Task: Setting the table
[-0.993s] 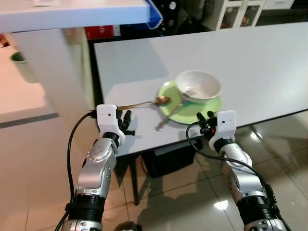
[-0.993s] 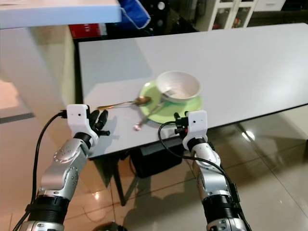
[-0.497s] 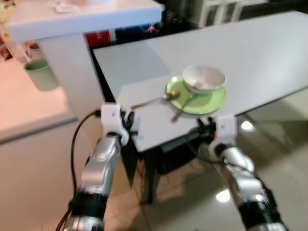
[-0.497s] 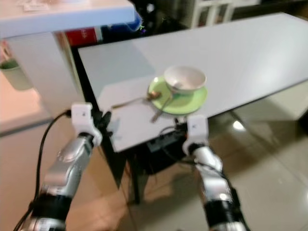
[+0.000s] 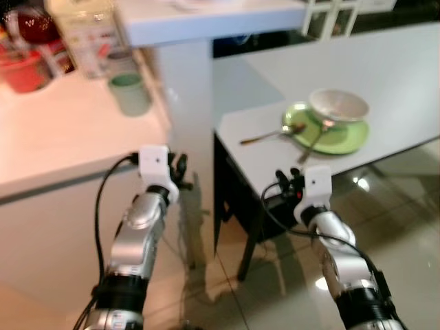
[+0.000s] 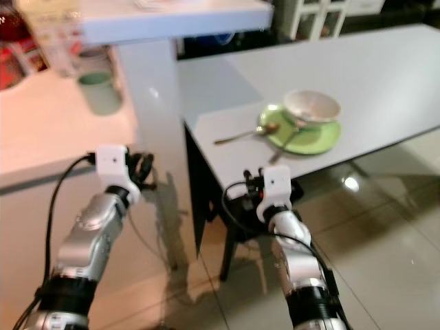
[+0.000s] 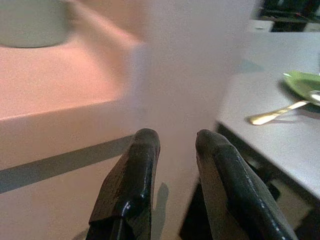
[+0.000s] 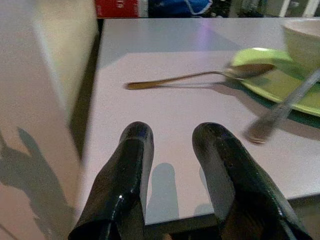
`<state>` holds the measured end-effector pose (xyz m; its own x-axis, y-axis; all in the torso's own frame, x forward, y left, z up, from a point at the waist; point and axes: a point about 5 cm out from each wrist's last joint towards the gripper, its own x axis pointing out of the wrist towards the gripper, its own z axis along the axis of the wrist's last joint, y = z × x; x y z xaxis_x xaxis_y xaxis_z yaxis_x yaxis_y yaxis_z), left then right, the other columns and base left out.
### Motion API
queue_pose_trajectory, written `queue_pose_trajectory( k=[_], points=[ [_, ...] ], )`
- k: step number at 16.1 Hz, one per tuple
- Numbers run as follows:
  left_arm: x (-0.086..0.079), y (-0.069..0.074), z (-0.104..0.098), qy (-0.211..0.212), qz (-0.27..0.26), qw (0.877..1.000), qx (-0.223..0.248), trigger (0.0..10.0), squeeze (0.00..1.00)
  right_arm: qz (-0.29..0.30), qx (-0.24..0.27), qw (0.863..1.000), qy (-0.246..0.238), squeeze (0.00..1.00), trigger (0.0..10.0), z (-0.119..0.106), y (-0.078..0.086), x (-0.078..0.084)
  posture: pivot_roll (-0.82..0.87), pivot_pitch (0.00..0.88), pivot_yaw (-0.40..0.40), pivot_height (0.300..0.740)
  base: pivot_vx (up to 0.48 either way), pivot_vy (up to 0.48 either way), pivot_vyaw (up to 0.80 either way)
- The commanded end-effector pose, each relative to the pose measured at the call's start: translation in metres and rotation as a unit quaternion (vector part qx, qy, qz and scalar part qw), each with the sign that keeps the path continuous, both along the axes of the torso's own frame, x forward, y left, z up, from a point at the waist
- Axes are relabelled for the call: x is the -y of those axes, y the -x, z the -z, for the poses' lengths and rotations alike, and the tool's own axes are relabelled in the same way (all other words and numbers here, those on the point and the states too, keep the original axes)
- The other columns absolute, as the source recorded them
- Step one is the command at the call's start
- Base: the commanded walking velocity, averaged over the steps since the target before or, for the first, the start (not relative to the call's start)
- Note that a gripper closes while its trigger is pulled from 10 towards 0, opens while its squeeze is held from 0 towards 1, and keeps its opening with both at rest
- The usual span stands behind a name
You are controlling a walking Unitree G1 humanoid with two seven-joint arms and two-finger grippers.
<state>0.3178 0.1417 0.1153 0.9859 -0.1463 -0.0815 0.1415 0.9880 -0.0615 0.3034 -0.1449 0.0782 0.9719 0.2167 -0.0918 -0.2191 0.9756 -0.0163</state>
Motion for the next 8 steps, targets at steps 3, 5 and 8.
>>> queue_pose_trajectory(
  k=[3, 5, 8],
  points=[
    [0.006, -0.0021, -0.0053, 0.005, 0.006, 1.0, 0.009, 10.0, 0.0, -0.001, 0.003, 1.0, 0.001, 0.0, 10.0, -0.0036, -0.0013, 0.0024, -0.01, 0.0, 0.025, 0.74, 0.0, 0.0, 0.0],
    [0.0066, -0.0022, -0.0043, 0.01, 0.01, 1.0, 0.005, 10.0, 0.0, -0.002, 0.002, 1.0, 0.001, 0.0, 10.0, -0.0033, -0.0014, 0.0021, -0.01, 0.0, 0.025, 0.74, 0.0, 0.48, 0.0],
    [0.0045, -0.0039, -0.0033, -0.019, 0.011, 1.0, 0.001, 10.0, 0.0, -0.005, 0.002, 1.0, -0.001, 0.0, 10.0, -0.0026, -0.0011, 0.0, -0.01, 0.0, 0.027, 0.74, 0.0, 0.476, 0.0]
  ],
)
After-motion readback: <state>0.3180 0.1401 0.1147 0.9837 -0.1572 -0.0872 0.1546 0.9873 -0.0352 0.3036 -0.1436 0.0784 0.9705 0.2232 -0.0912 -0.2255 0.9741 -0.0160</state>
